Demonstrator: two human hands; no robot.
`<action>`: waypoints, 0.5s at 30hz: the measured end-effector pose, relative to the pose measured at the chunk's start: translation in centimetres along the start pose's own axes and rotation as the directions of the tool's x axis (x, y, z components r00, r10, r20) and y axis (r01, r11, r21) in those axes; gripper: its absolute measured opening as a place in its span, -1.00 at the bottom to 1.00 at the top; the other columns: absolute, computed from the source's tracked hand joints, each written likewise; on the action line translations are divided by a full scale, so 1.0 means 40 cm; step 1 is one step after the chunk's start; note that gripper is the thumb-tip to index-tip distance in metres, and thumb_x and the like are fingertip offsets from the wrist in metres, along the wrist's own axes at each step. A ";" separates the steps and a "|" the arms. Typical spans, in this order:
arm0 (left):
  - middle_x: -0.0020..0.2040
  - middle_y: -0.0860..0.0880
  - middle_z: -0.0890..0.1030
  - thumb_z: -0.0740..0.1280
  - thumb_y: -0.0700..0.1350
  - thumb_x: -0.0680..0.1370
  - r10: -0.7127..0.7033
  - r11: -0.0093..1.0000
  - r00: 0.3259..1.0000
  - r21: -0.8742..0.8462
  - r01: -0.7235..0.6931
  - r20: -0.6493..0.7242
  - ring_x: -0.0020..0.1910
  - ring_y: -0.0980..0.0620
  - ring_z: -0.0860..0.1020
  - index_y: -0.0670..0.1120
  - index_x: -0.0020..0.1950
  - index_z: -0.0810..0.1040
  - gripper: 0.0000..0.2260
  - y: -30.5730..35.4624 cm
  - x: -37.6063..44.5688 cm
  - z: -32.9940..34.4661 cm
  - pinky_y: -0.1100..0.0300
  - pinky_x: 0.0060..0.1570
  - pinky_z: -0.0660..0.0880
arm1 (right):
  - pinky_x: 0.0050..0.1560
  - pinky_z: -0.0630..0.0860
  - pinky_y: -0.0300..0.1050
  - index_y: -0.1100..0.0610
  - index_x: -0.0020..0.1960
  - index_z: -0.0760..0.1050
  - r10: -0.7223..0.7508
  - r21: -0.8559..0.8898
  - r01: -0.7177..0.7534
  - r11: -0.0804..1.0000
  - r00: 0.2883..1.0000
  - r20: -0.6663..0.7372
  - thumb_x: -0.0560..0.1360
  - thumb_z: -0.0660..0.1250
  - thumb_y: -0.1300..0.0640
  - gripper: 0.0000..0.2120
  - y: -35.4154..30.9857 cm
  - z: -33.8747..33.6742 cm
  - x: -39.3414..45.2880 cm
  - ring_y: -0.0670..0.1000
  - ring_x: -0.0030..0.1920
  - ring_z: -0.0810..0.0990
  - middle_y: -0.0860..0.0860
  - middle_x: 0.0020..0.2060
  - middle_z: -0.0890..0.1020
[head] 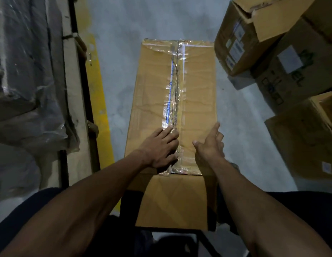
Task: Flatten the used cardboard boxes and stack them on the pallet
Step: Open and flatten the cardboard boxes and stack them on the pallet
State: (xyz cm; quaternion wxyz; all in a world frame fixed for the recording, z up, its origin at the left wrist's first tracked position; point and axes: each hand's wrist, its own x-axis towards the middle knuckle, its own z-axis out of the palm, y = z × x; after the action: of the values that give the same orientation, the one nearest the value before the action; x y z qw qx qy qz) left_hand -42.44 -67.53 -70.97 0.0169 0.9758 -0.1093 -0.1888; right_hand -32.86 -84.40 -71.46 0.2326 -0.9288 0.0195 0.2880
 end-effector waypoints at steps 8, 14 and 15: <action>0.16 -0.13 0.59 -0.04 0.22 0.63 0.200 0.948 0.980 0.257 -0.186 -0.027 0.26 -0.12 0.47 -0.07 0.15 0.64 -0.45 -0.080 0.071 -0.093 -0.06 0.47 0.21 | 0.39 0.28 0.25 -0.02 0.60 -0.37 -0.024 -0.049 0.024 0.999 1.000 -0.006 0.57 0.38 -0.06 0.00 -0.025 -0.011 0.064 0.25 0.50 0.19 0.09 0.58 0.05; -0.07 -0.09 0.66 0.01 0.17 0.56 0.141 0.942 0.990 0.305 -0.141 0.023 -0.01 -0.12 0.57 -0.09 -0.16 0.61 -0.52 -0.118 0.013 -0.282 0.02 0.17 0.45 | 0.38 0.27 0.22 0.00 0.61 -0.37 -0.026 -0.034 0.026 0.999 1.000 0.012 0.59 0.37 -0.04 -0.02 -0.031 -0.025 0.051 0.23 0.49 0.19 0.10 0.56 0.06; -0.04 -0.10 0.67 0.05 0.17 0.57 0.109 0.932 0.993 0.341 -0.120 0.052 0.03 -0.14 0.59 -0.10 -0.13 0.62 -0.54 -0.131 -0.010 -0.303 0.04 0.17 0.45 | 0.39 0.26 0.23 0.00 0.61 -0.37 -0.030 -0.028 0.030 0.999 0.999 0.015 0.59 0.37 -0.03 -0.02 -0.030 -0.027 0.050 0.23 0.49 0.18 0.10 0.56 0.06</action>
State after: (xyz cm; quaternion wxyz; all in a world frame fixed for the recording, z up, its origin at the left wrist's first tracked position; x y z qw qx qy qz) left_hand -37.20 -62.43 -59.96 -0.1445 0.9525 -0.1977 -0.1811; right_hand -30.43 -83.60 -71.25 0.2241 -0.9299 -0.0001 0.2917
